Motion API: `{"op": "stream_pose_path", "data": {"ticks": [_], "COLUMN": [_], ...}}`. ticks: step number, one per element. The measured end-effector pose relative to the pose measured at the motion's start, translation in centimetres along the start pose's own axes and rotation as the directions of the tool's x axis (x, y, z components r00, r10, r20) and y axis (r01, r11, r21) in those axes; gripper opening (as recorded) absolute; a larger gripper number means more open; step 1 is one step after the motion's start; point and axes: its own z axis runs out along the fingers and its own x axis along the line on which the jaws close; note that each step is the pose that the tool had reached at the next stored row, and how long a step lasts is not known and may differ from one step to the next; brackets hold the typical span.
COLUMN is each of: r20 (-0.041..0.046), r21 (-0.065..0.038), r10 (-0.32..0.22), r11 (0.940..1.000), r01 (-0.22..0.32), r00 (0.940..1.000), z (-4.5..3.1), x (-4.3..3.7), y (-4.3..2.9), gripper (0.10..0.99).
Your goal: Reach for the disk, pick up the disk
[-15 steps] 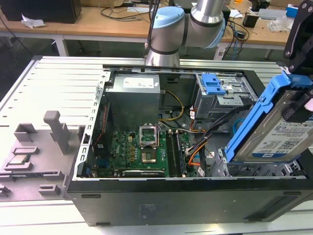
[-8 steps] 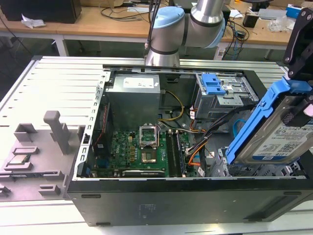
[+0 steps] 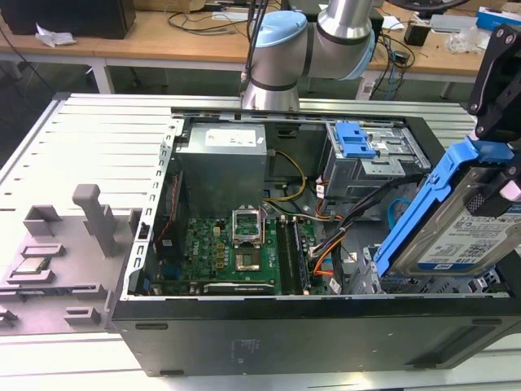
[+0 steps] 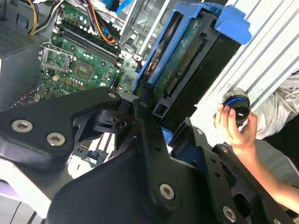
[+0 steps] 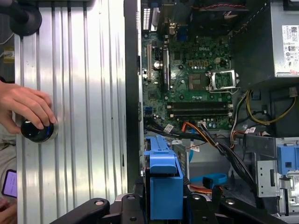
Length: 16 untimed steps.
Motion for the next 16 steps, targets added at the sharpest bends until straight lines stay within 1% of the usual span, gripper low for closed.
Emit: {"op": "stream_pose_path", "data": {"ticks": [5, 8, 11, 13, 16], "r20": [0.0000, -0.0001, -0.0001, -0.0001, -0.0002], "r21": [0.000, 0.000, 0.000, 0.000, 0.000], "r10": [0.000, 0.000, 0.000, 0.000, 0.000], "r11": [1.0000, 1.0000, 1.0000, 1.0000, 1.0000], "r01": [0.000, 0.000, 0.000, 0.000, 0.000], "r00": [1.0000, 1.0000, 1.0000, 1.0000, 1.0000], "z": [0.53, 1.28, 1.51, 1.56, 1.73], "x": [0.01, 0.03, -0.06, -0.37, -1.47], "y": [-0.05, -0.10, -0.32, -0.64, -1.22], "gripper": [0.369, 0.369, 0.369, 0.369, 0.369]}}
